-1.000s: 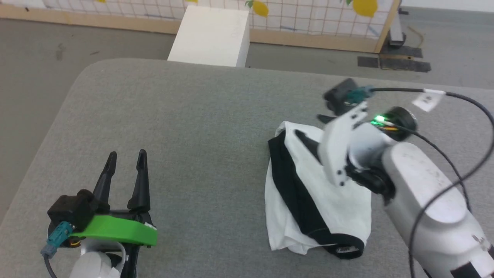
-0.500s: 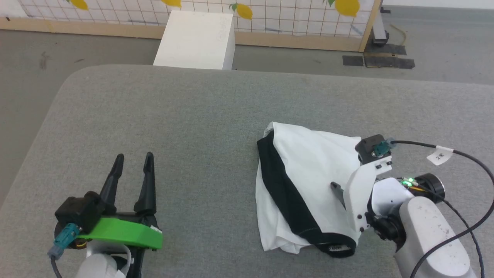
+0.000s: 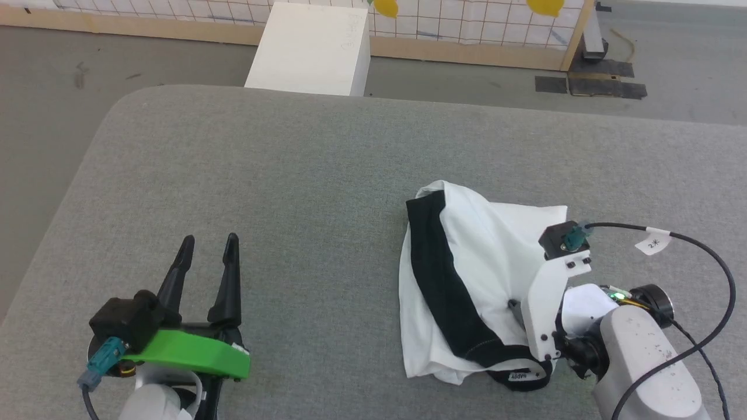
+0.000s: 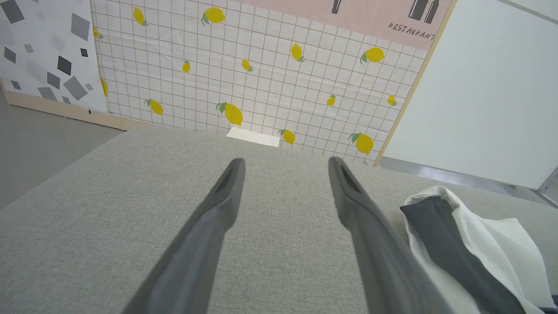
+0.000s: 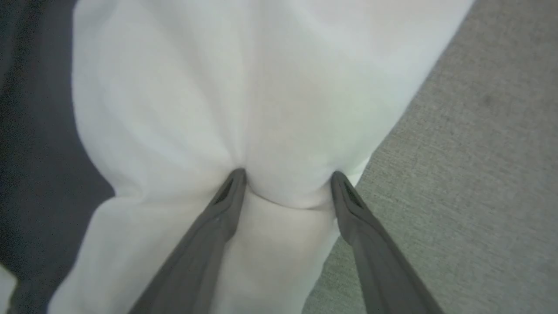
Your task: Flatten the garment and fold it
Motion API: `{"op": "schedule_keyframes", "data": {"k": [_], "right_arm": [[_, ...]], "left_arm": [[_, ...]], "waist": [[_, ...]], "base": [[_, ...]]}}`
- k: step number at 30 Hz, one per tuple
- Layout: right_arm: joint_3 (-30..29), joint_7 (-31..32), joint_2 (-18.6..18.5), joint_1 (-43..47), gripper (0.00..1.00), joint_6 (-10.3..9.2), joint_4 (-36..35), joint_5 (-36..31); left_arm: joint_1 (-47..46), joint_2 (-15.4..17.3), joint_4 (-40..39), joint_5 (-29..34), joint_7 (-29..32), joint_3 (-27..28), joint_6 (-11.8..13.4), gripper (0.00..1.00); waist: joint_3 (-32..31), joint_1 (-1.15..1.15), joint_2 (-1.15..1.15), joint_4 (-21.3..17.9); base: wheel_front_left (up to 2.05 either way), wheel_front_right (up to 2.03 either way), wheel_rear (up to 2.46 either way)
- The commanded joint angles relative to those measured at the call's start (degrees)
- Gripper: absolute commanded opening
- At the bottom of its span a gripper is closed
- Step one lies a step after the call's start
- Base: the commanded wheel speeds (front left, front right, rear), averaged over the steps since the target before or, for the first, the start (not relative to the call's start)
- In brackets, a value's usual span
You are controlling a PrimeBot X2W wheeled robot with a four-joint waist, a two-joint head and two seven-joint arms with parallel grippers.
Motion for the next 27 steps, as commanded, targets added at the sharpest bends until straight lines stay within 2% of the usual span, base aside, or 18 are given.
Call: {"op": "schedule_keyframes", "data": {"k": [1, 2, 3, 11, 15, 20, 24, 27], "right_arm": [[0.24, 1.28, 0.24, 1.72, 0.47, -0.08, 2.19, 0.68], [0.52, 1.51, 0.16, 1.66, 0.20, -0.08, 2.55, 0.85], [0.66, 1.79, 0.16, 1.61, 0.00, -0.08, 2.82, 1.37], [1.46, -1.16, -2.06, -0.31, 0.00, -0.08, 1.94, 3.19], [4.38, -2.45, -4.35, -1.00, 0.00, -0.08, 0.17, 4.31], [10.51, -0.95, -11.33, -1.99, 0.00, -0.08, -5.00, 7.36], [15.65, 2.19, -19.40, -3.56, 0.00, -0.08, -10.42, 10.38], [17.39, 4.18, -25.07, -4.43, 0.00, -0.08, -13.58, 12.14]], "left_arm": [[-0.66, 0.43, 0.08, -0.39, -0.22, -0.02, -0.40, 1.00], [-0.70, 0.42, 0.17, -0.48, -0.22, -0.13, -0.40, 1.00], [-0.73, 0.43, 0.20, -0.50, -0.22, -0.20, -0.40, 1.00], [-0.60, 0.46, 0.38, -0.44, -0.22, 0.05, -0.40, 1.00], [-0.11, 0.22, 0.46, -0.19, -0.22, 0.54, -0.40, 1.00], [1.11, 0.02, -0.82, 0.22, -0.22, 1.80, -0.40, 1.00], [1.34, 0.22, -2.63, 0.46, -0.22, 2.61, -0.40, 1.00], [0.75, 0.37, -3.94, 0.57, -0.22, 2.62, -0.40, 1.00]], "waist": [[0.14, 0.00, 0.00, 0.09], [0.17, 0.00, 0.00, 0.14], [0.21, 0.00, 0.00, 0.16], [-0.02, 0.00, 0.00, -0.13], [-0.87, 0.00, 0.00, -0.94], [-0.62, 0.00, 0.00, -5.16], [1.68, 0.00, 0.00, -11.27], [3.72, 0.00, 0.00, -15.35]], "base": [[0.00, 0.00, 0.00], [0.00, 0.00, 0.00], [0.00, 0.00, 0.00], [0.00, 0.00, 0.00], [0.00, 0.00, 0.00], [0.00, 0.00, 0.00], [0.00, 0.00, 0.00], [0.00, 0.00, 0.00]]}}
